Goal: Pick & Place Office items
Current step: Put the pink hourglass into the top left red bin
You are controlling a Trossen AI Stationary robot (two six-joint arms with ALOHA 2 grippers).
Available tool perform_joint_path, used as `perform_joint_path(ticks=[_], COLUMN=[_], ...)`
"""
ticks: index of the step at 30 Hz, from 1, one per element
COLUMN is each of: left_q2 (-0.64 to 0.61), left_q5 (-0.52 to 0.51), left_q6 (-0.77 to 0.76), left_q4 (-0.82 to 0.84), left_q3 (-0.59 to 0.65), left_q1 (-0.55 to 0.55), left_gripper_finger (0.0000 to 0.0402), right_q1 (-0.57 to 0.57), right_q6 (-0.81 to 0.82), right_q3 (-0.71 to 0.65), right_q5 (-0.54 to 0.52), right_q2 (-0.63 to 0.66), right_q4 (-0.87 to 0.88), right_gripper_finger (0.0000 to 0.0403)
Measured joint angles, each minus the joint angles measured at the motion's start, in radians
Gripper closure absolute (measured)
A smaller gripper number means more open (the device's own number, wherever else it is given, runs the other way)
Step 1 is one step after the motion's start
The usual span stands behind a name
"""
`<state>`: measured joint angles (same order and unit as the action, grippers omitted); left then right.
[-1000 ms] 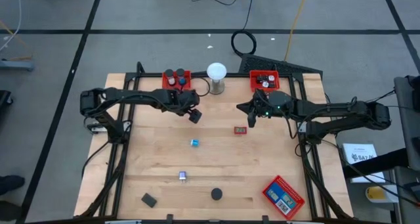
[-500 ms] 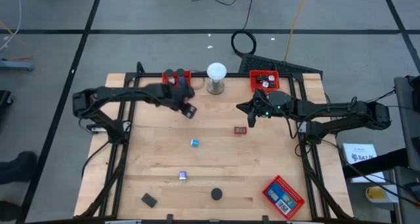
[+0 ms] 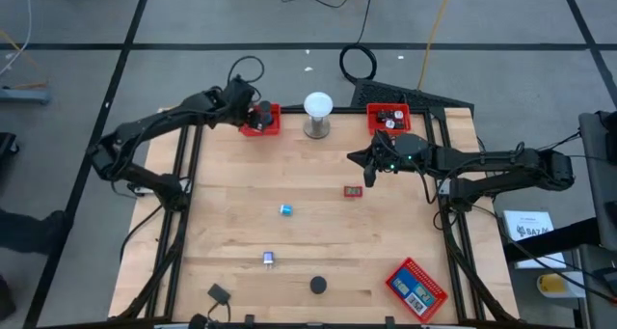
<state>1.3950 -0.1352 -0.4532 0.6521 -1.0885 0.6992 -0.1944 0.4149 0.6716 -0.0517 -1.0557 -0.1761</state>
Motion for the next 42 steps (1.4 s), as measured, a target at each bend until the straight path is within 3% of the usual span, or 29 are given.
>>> perform_joint_path(ticks=[9, 34, 42], left_q2=[0.055, 0.229, 0.228], left_q5=[-0.059, -0.029, -0.018], left_q6=[0.019, 0.013, 0.012], left_q4=[-0.062, -0.142, -0.123], left_q3=[0.000, 0.002, 0.002], left_q1=[0.037, 0.042, 0.042], left_gripper_finger=[0.0201, 0.0199, 0.0116], right_q1=[0.000, 0.000, 0.000], right_q6=[0.011, -0.008, -0.011], right_q3=[0.000, 0.000, 0.000], right_q5=[0.000, 0.000, 0.000], right_q2=[0.000, 0.000, 0.000], right_q4=[0.000, 0.000, 0.000], right_gripper_finger=[0.0402, 0.0403, 0.0403])
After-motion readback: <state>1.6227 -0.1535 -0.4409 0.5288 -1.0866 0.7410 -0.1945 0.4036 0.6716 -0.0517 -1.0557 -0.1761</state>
